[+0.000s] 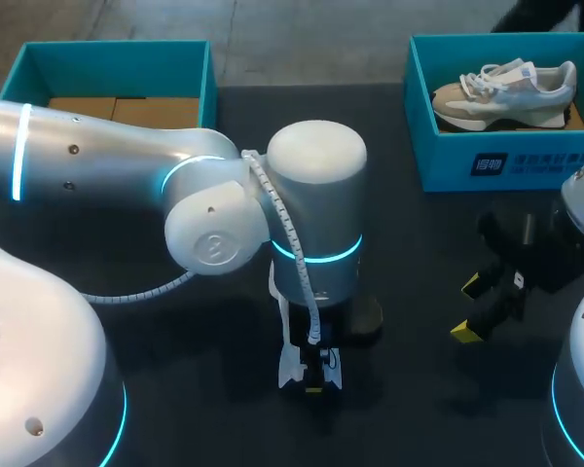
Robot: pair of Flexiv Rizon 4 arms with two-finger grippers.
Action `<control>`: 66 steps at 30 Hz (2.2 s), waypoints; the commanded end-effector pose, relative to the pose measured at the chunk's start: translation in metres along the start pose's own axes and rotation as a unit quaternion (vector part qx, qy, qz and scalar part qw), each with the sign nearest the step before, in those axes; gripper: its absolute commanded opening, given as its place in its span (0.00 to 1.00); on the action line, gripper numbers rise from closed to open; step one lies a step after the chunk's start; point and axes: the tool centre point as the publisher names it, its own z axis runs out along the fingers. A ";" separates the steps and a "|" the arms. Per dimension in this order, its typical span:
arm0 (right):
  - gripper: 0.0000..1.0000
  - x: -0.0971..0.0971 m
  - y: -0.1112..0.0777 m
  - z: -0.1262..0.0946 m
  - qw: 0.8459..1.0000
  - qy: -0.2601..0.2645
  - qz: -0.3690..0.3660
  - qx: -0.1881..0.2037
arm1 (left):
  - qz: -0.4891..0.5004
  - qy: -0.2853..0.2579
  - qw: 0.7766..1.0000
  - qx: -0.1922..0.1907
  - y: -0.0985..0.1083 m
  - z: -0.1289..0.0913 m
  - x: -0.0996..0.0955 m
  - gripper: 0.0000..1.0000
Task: Take the shoe out of the shoebox, open the shoe tongue, remove and reinsert the insole, then place the shoe into the shoebox
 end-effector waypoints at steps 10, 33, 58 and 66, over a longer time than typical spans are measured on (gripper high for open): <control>1.00 0.001 -0.001 0.000 1.000 -0.001 0.000 0.000 | 0.004 -0.014 1.000 0.007 0.009 -0.022 -0.011 0.00; 1.00 0.001 -0.001 0.000 1.000 -0.001 0.000 0.000 | 0.035 -0.023 0.999 0.009 0.072 -0.144 -0.039 0.00; 1.00 0.001 -0.001 0.000 1.000 -0.001 0.000 0.000 | 0.021 -0.020 0.999 -0.021 0.152 -0.277 -0.098 0.00; 1.00 0.001 -0.001 0.000 1.000 -0.001 0.000 0.000 | 0.021 -0.020 0.999 -0.021 0.152 -0.277 -0.098 0.00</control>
